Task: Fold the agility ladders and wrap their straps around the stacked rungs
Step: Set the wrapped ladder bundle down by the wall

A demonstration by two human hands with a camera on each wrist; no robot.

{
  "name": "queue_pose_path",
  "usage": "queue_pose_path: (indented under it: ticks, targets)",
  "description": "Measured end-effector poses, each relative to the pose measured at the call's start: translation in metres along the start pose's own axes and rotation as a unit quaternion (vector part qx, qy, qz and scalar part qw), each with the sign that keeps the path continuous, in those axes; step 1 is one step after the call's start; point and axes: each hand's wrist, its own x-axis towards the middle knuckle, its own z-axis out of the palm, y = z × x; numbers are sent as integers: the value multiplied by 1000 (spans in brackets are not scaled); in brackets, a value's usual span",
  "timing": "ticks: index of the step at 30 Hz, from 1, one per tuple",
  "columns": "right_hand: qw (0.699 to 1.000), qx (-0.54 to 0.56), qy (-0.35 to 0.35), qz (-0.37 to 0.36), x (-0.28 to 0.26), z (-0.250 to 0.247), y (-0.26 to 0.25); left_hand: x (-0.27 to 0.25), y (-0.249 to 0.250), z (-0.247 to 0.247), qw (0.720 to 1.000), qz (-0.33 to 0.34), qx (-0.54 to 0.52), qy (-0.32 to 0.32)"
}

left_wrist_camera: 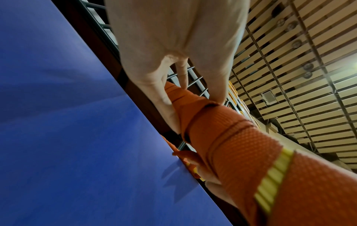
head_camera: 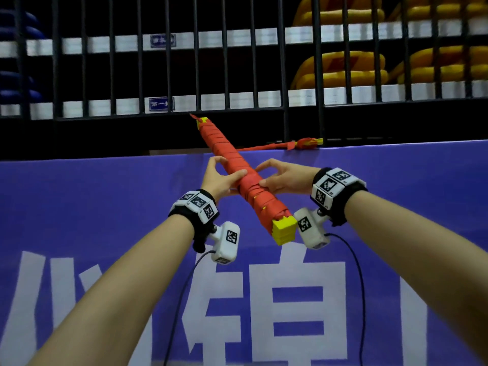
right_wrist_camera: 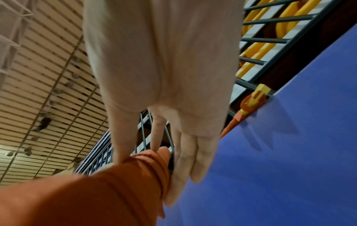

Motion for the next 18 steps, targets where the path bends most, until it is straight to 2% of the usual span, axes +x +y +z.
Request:
queue_pose_path:
  ticks: [9,14,18]
  targets:
    - [987,-158,0,8,45,-8,-6,55,-23,-11,1000,16,9,1]
    - [932,-361,15,14,55,-2,-15,73,-32,-9,1000,14,16,-6]
    - [894,-446,22,31,65,-3,-18,87,-36,-2,1000,8,18,-2]
